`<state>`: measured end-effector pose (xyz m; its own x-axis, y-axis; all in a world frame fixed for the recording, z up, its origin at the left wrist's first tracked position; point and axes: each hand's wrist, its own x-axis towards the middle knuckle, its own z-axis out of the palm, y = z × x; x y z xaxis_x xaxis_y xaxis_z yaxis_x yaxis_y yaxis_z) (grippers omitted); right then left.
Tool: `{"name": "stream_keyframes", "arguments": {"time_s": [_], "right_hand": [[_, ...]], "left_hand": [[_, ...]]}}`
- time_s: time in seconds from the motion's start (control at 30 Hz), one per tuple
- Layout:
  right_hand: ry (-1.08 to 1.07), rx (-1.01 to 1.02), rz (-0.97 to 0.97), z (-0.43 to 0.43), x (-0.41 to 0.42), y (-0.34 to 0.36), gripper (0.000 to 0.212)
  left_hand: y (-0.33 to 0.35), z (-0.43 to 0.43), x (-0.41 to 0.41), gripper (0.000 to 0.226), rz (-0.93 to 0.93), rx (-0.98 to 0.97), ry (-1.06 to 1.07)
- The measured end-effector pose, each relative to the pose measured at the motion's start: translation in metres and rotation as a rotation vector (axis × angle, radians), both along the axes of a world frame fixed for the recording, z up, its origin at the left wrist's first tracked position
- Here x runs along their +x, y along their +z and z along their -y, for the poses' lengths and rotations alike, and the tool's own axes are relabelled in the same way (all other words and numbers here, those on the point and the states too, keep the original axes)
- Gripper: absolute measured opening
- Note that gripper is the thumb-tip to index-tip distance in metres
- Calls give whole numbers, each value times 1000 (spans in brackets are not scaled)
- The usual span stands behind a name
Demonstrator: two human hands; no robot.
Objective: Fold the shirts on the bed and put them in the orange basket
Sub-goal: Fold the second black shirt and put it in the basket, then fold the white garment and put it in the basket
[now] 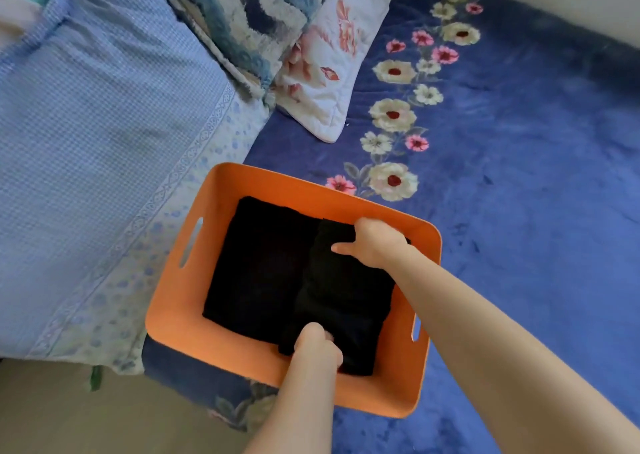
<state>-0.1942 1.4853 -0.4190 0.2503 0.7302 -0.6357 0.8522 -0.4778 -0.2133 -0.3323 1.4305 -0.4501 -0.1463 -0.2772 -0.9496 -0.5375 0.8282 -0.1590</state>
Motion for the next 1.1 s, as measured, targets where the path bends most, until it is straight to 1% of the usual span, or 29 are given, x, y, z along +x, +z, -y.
{"name": "stream_keyframes", "arguments": {"time_s": [0.03, 0.07, 0.1, 0.13, 0.2, 0.23, 0.27, 0.3, 0.33, 0.37, 0.4, 0.43, 0.47, 0.5, 0.53, 0.57, 0.6, 0.7, 0.83, 0.93, 1.03, 1.1], "right_hand": [[31, -42, 34, -2, -1, -7, 44], [72, -89, 99, -4, -2, -14, 45], [127, -107, 194, -3, -3, -19, 43], [195, -71, 292, -1, -7, -25, 41], [332, 121, 531, 9, -17, -32, 38], [358, 221, 595, 13, -21, -33, 40], [360, 330, 602, 18, -25, -34, 42], [354, 372, 556, 22, -28, -35, 47], [318, 315, 454, 25, -31, -35, 54], [259, 224, 365, 28, -34, -35, 62], [236, 114, 317, 31, -36, -38, 69], [234, 31, 282, 33, -35, -42, 74], [213, -11, 263, 33, -34, -47, 78], [179, -34, 248, 33, -32, -53, 81], [153, -53, 237, 32, -30, -59, 83], [130, -73, 228, 30, -29, -63, 84], [116, -87, 217, 27, -27, -66, 85], [99, -134, 162, 23, -20, -79, 84], [107, -175, 126, 18, -10, -98, 84], [111, -179, 139, 17, -9, -107, 85], [76, -149, 128, 21, -14, -108, 84], [36, -136, 58, 29, -16, -102, 81]], "left_hand": [[-9, 2, -2, 36, 131, 72, -87], [-10, 4, -4, 36, 128, 59, -243], [-10, 2, -9, 38, 178, 75, -273], [-12, -1, -10, 43, 163, 49, -311], [-3, -11, -12, 50, 213, 53, -391], [5, -16, -14, 49, 215, 65, -427], [7, -19, -16, 45, 164, 113, -494], [10, -19, -17, 45, 87, 187, -598], [11, -16, -18, 59, -8, 268, -766], [11, -11, -19, 78, -98, 342, -958], [11, -5, -18, 94, -197, 424, -1160], [11, -2, -14, 103, -250, 502, -1372], [6, 2, -10, 107, -214, 519, -1588], [3, 2, -4, 110, -114, 459, -1744], [-4, 1, 1, 112, -5, 358, -1845], [-11, 0, 5, 115, 81, 269, -1902], [-18, -1, 7, 118, 122, 220, -1945], [-37, 2, 10, 126, 163, 171, -2022], [-61, 8, 11, 130, 140, 117, -2098], [-71, 10, 17, 130, 87, 87, -2139], [-75, 10, 19, 128, 73, 93, -2164], [-70, 9, 12, 124, 104, 125, -2197]]}}
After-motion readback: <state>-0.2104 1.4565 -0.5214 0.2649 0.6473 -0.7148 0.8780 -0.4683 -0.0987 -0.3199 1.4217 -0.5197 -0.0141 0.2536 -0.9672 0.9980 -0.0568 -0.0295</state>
